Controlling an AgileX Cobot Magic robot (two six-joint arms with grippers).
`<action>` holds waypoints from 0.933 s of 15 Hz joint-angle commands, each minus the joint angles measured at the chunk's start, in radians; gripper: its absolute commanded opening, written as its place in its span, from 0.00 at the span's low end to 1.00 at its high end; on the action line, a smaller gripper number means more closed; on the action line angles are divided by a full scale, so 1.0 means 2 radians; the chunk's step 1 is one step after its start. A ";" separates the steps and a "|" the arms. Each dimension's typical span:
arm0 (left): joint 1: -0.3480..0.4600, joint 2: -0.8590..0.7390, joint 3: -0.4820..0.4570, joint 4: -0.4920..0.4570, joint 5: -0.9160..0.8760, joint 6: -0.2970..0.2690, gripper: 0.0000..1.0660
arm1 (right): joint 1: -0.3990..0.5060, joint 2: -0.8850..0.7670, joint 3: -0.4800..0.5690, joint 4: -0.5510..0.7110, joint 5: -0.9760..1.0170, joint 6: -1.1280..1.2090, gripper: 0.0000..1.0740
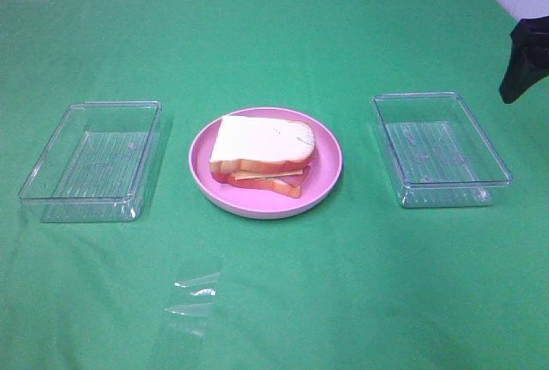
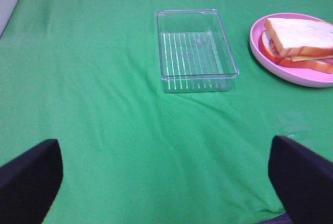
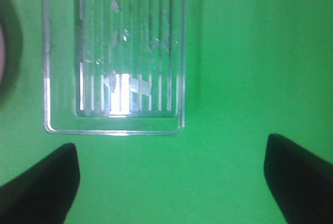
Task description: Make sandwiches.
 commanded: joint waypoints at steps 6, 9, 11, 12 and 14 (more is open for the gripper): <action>-0.002 -0.009 0.000 -0.003 -0.005 -0.003 0.94 | -0.001 -0.092 0.052 -0.014 0.049 0.030 0.86; -0.002 -0.009 0.000 -0.003 -0.005 -0.003 0.94 | -0.001 -0.248 0.196 -0.014 0.036 0.028 0.85; -0.002 -0.009 0.000 -0.003 -0.005 -0.003 0.94 | -0.001 -0.317 0.238 -0.012 0.039 0.030 0.85; -0.002 -0.009 0.000 -0.003 -0.005 -0.003 0.94 | -0.001 -0.363 0.263 -0.012 0.040 0.031 0.85; -0.002 -0.009 0.000 -0.003 -0.005 -0.003 0.94 | -0.001 -0.465 0.300 -0.012 0.047 0.036 0.85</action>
